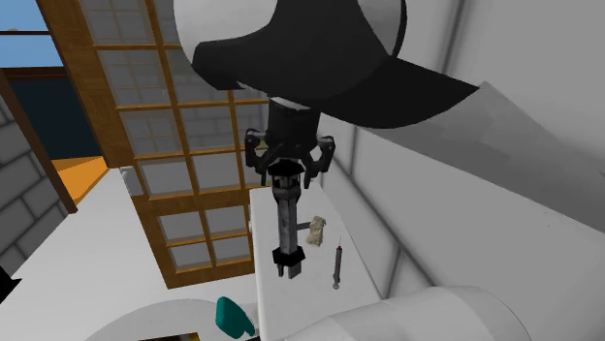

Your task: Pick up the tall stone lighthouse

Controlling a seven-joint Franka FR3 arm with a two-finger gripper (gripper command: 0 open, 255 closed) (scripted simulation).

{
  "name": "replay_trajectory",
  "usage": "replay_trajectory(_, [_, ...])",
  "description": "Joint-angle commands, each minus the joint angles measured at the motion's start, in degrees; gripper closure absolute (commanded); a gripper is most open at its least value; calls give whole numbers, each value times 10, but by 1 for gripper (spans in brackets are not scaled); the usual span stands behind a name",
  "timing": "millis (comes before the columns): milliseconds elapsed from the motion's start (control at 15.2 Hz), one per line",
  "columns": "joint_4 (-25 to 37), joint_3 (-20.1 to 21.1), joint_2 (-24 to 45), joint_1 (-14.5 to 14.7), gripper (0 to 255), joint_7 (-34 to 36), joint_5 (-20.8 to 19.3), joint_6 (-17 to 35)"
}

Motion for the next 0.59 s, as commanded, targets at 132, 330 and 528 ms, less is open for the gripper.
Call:
replay_trajectory(132, [35,-2,10,-1,255,3,-3,-25])
replay_trajectory(330, [62,-4,18,-3,255,4,-5,-44])
replay_trajectory(528, [72,-4,21,-3,255,5,-6,-51])
